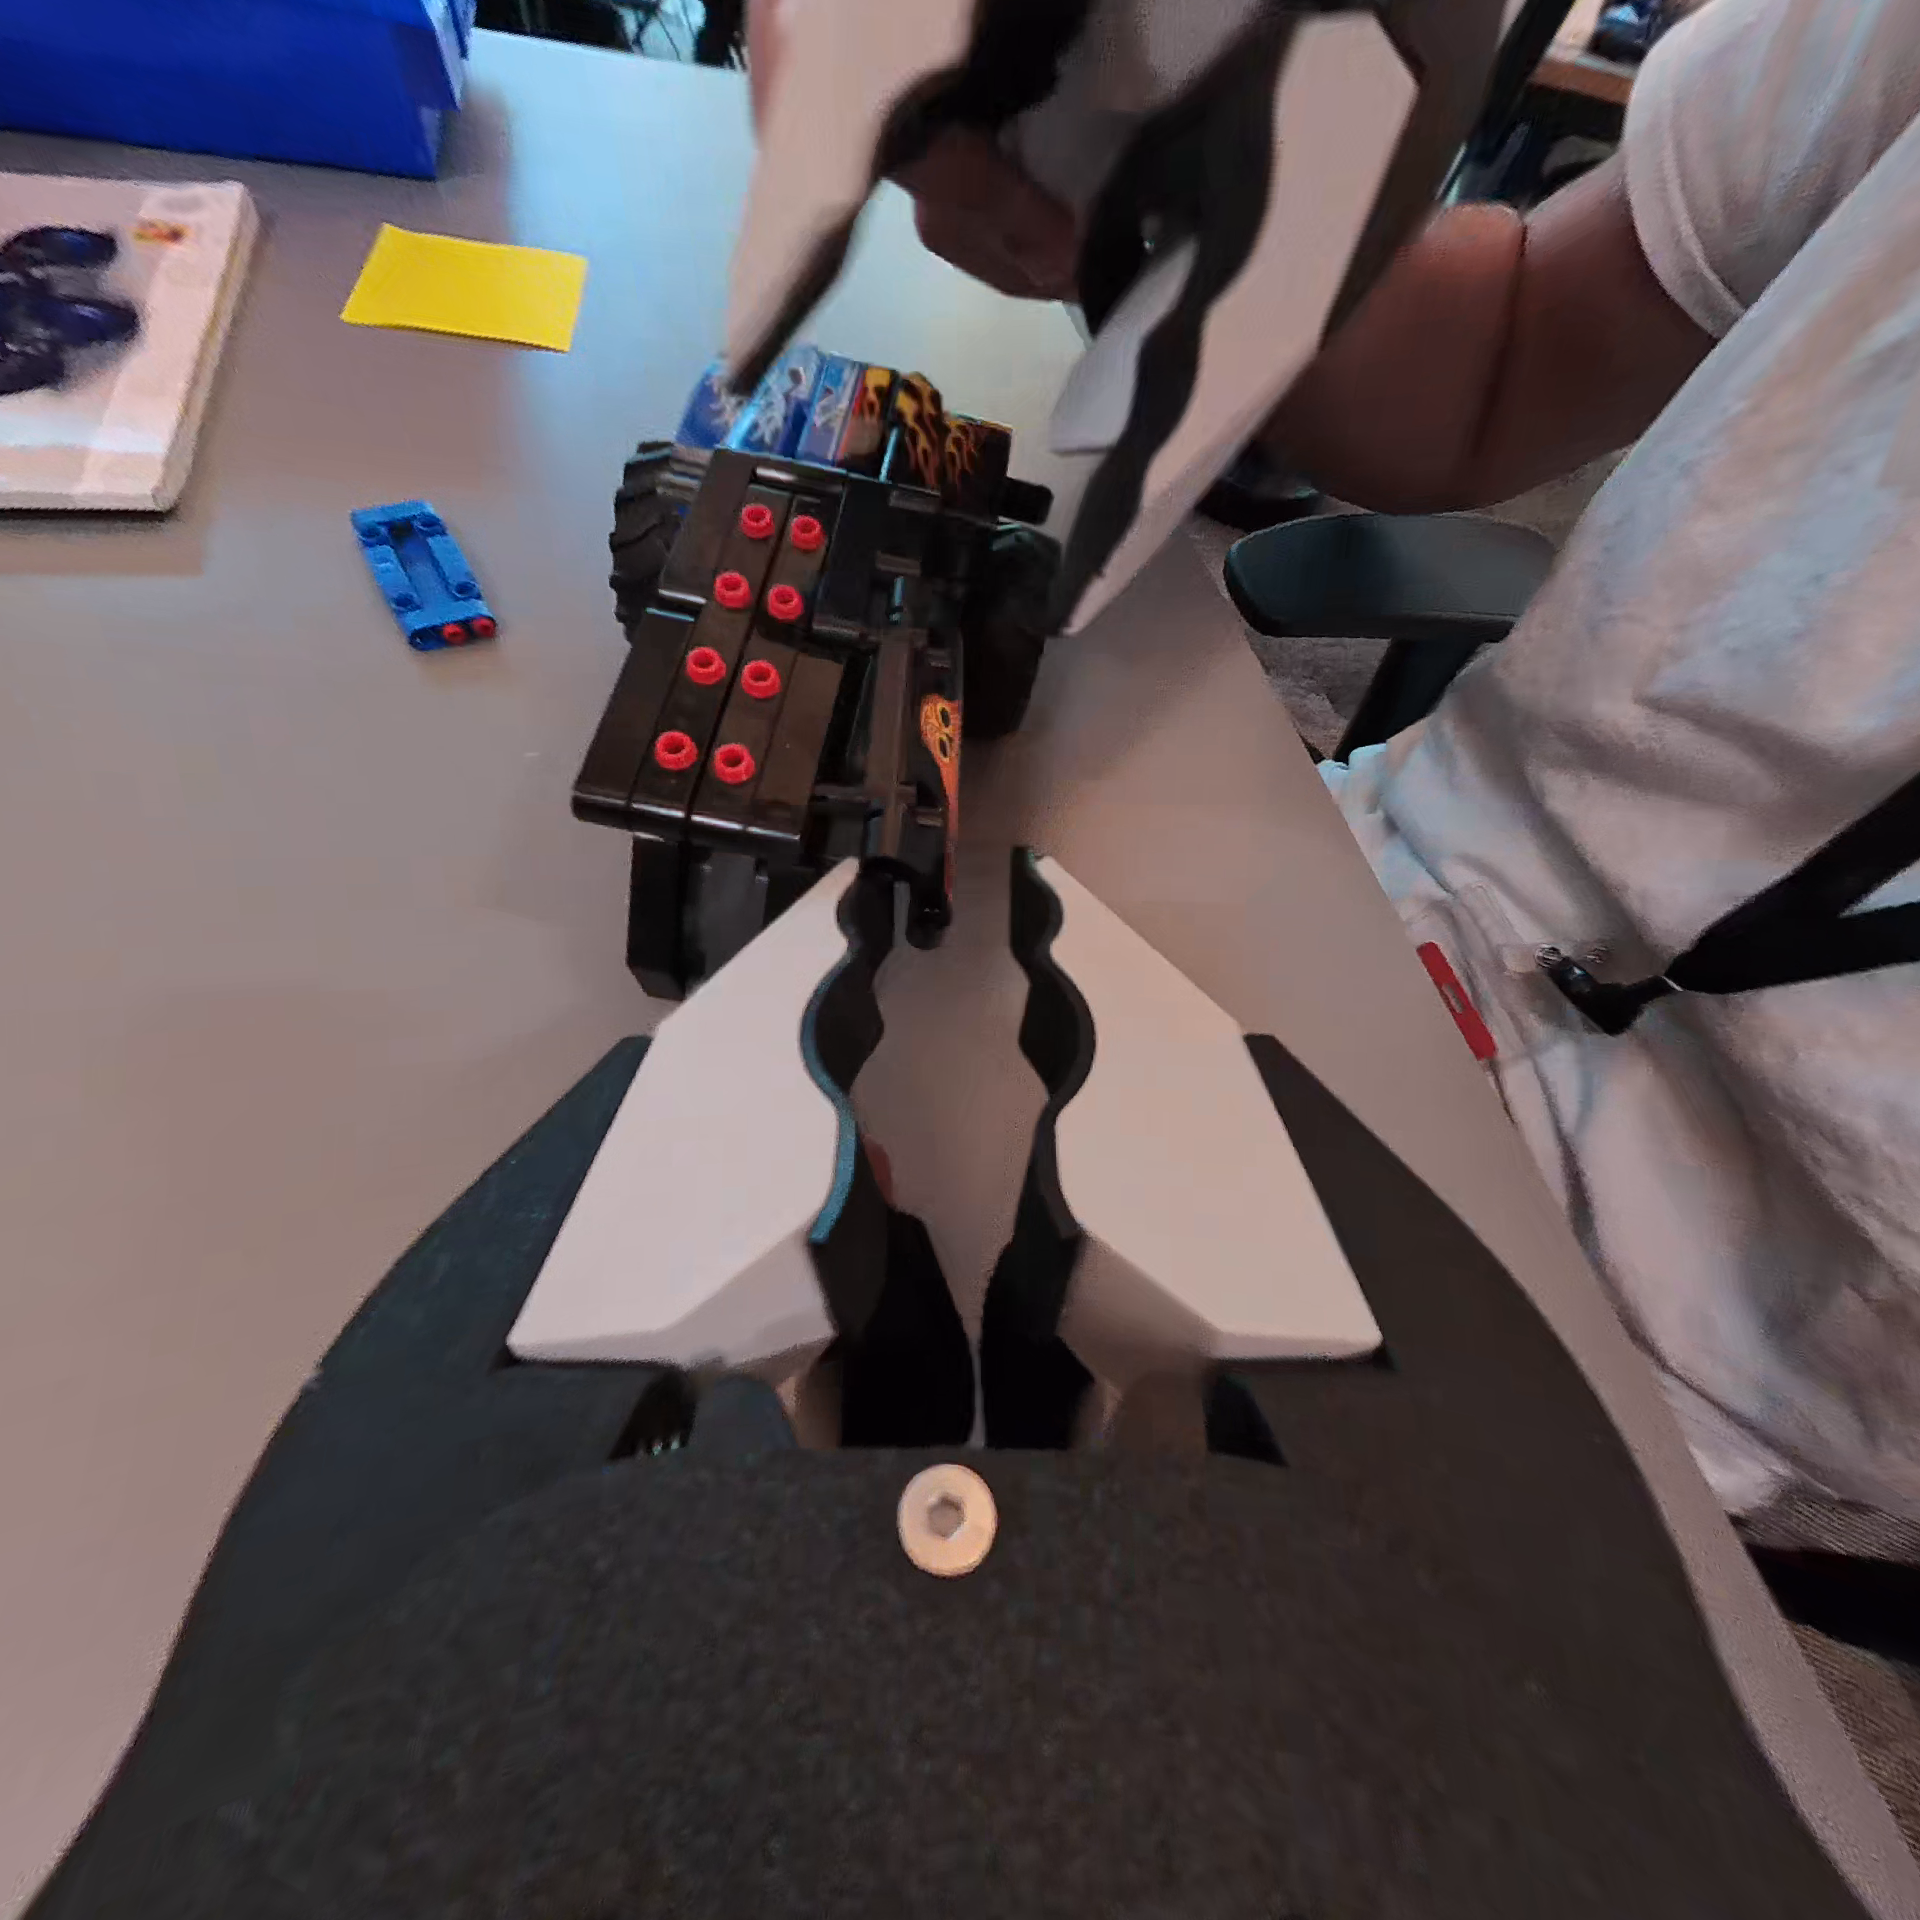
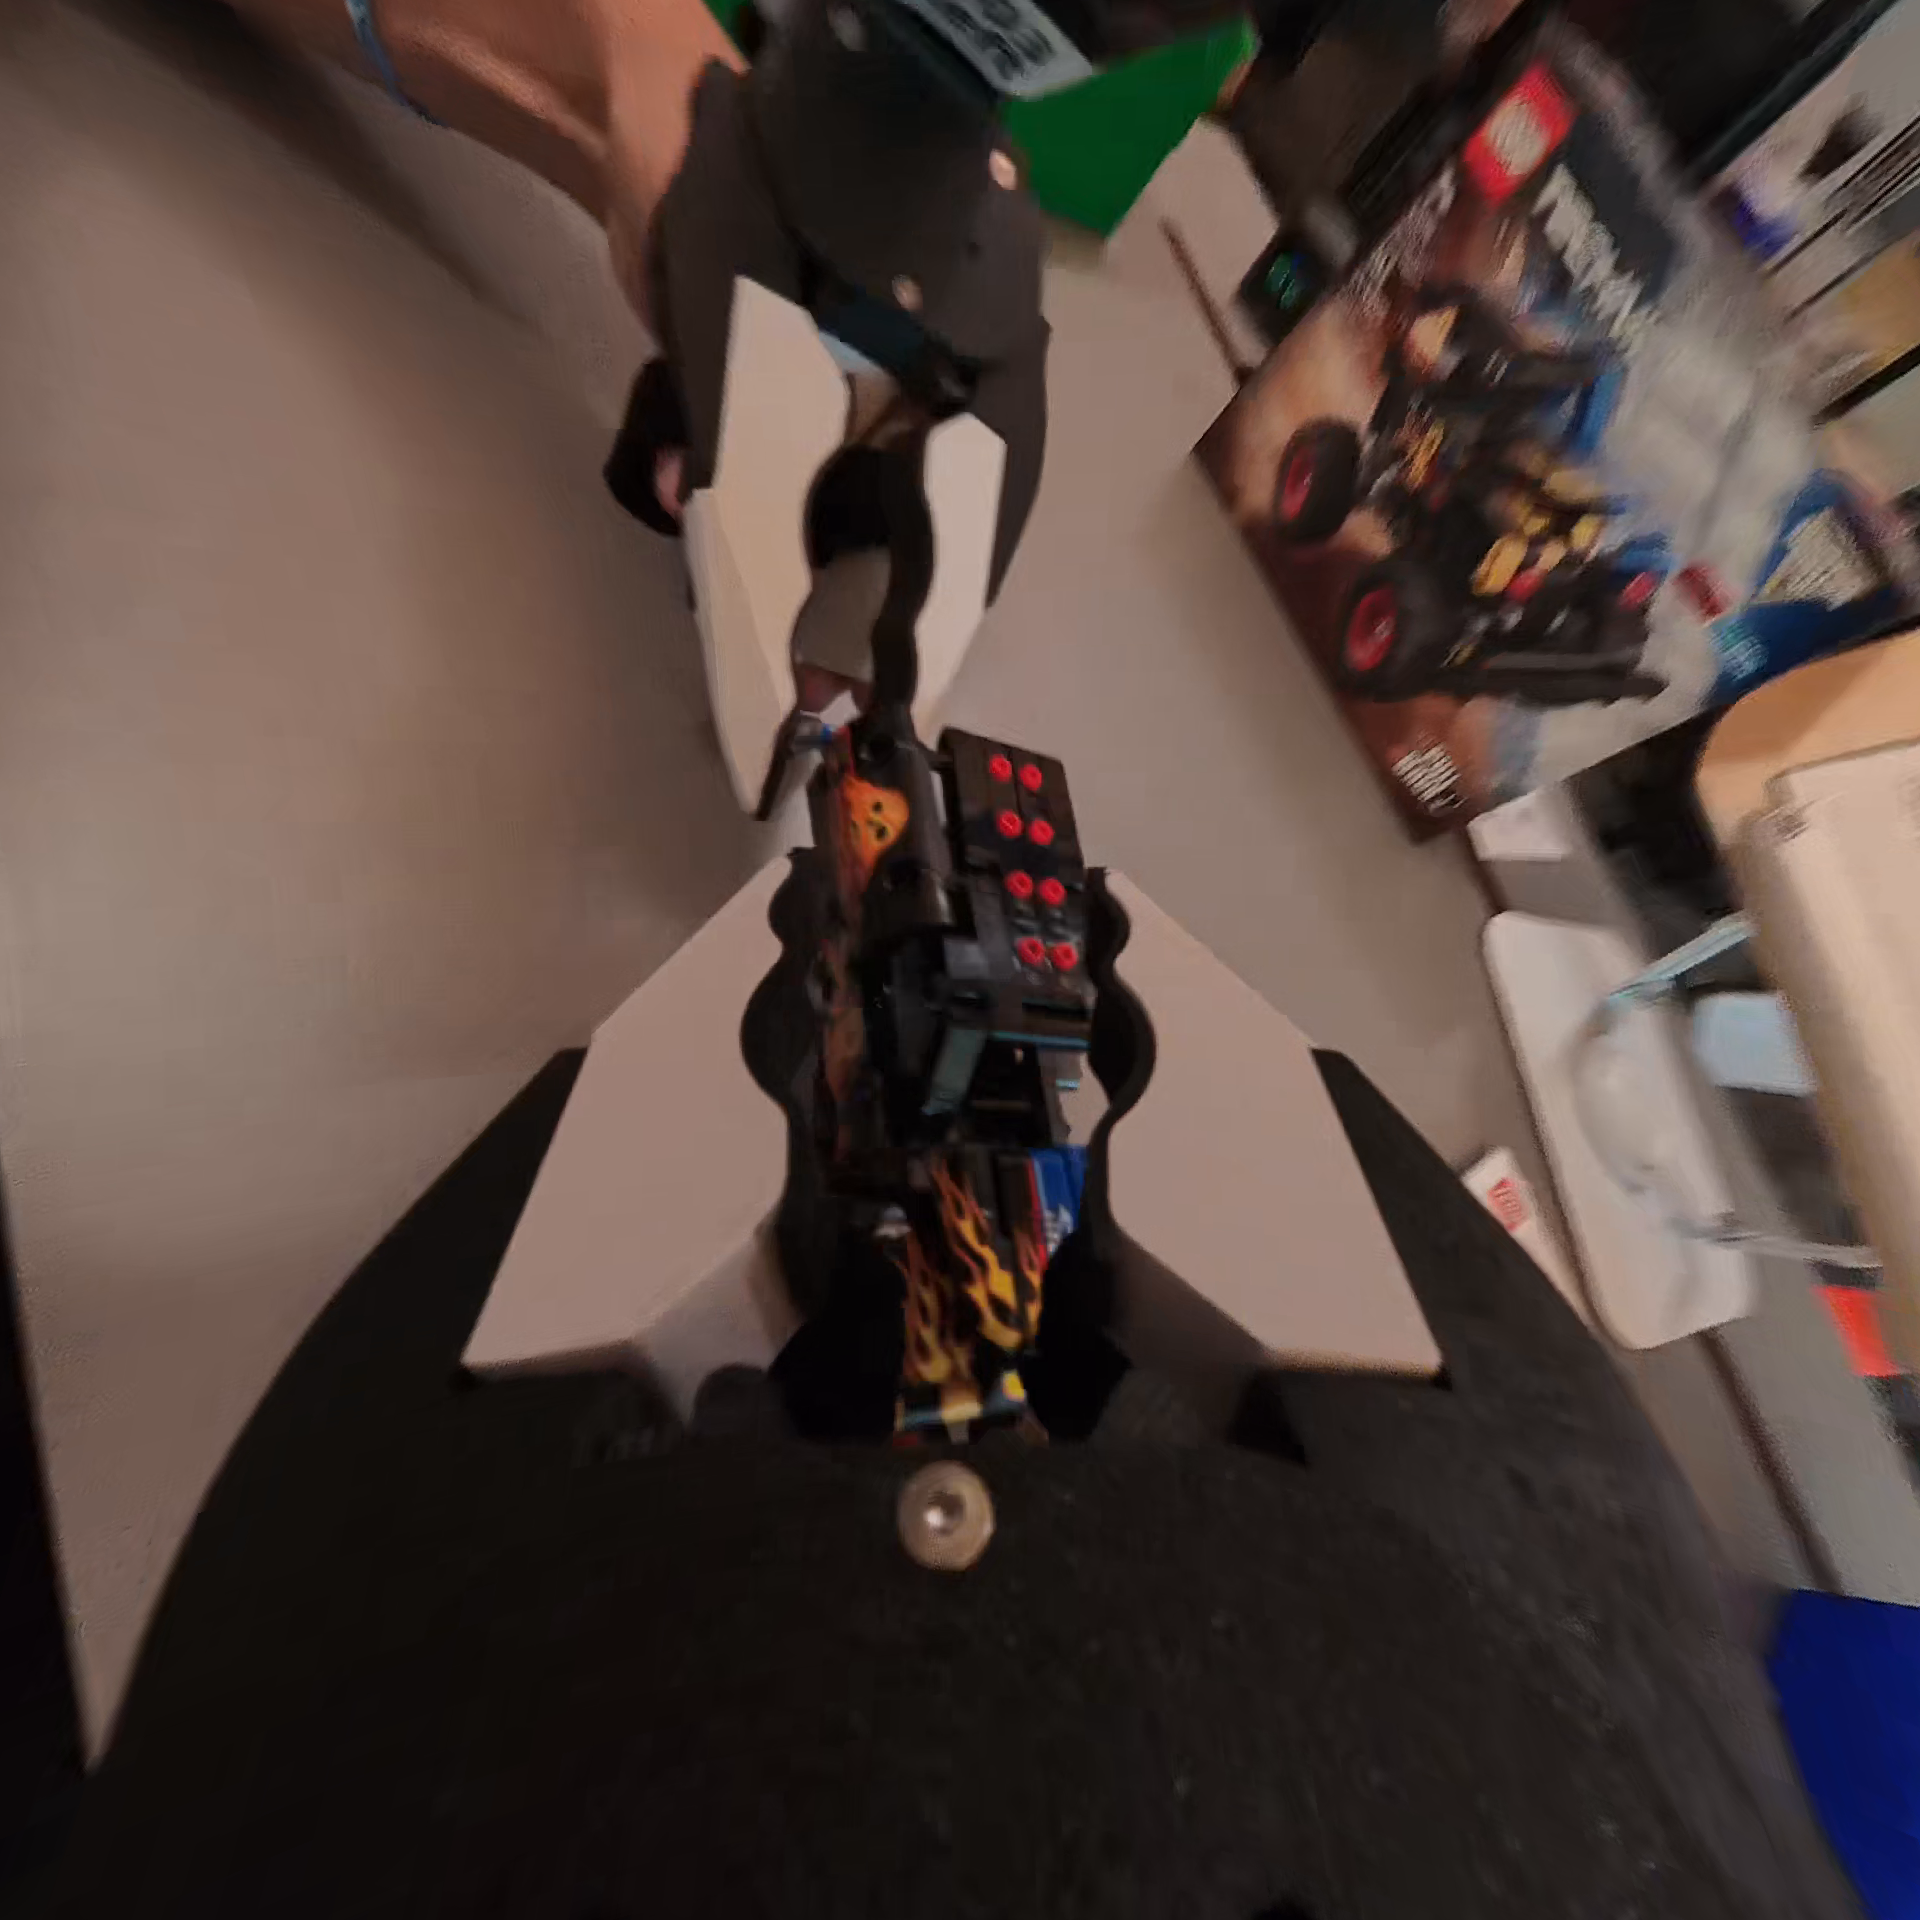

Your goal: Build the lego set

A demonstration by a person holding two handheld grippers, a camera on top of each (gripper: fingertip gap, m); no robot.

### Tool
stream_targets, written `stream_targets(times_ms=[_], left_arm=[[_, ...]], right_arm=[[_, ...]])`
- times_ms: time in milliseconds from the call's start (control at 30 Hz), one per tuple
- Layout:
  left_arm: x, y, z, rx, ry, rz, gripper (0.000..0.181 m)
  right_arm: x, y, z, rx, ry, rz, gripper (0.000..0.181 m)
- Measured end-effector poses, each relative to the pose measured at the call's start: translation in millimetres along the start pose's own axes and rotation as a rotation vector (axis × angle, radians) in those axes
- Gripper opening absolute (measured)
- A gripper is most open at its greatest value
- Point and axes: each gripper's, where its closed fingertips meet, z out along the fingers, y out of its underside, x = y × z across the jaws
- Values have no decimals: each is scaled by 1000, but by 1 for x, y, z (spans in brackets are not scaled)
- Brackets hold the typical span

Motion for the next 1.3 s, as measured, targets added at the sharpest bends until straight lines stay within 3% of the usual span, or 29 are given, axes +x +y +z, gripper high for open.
stream_targets(times_ms=[67, 133, 267, 400, 533, 567, 700, 900, 933, 1100, 1200, 1300], left_arm=[[-2, 8, -10, -61, 14, 0, 31], [-12, 7, -25, -65, 9, 3, 35], [-40, -34, -46, 146, 43, -57, 42], [-47, -41, -25, 160, 207, -84, 49], [-40, -34, -4, 144, 299, -97, 42], [-38, -35, -4, 158, 300, -87, 32], [-38, -35, -1, 186, 244, -58, 32], [-34, -36, 1, 195, 269, -69, 31], [-36, -36, 0, 202, 271, -73, 23], [-39, -38, 0, 194, 222, -43, 23], [-35, -41, -1, 207, 180, -2, 29], [-41, -42, 1, 205, 111, 12, 25]], right_arm=[[-9, 0, 7, -19, 124, -130, 42], [-16, 8, 19, -91, 186, -216, 49], [-8, 6, 30, -149, 383, -453, 46], [-7, 10, 38, -219, 398, -518, 39], [-6, 11, 36, -260, 414, -554, 37], [-5, 12, 36, -258, 418, -547, 37], [-7, 12, 33, -140, 383, -400, 37], [-12, 10, 20, -1, 306, -166, 37], [-12, 11, 17, 13, 277, -104, 37], [-8, 14, 18, -26, 333, -179, 37], [-8, 5, 13, 79, 230, 36, 36], [-3, 1, 11, 104, 222, 159, 35]])
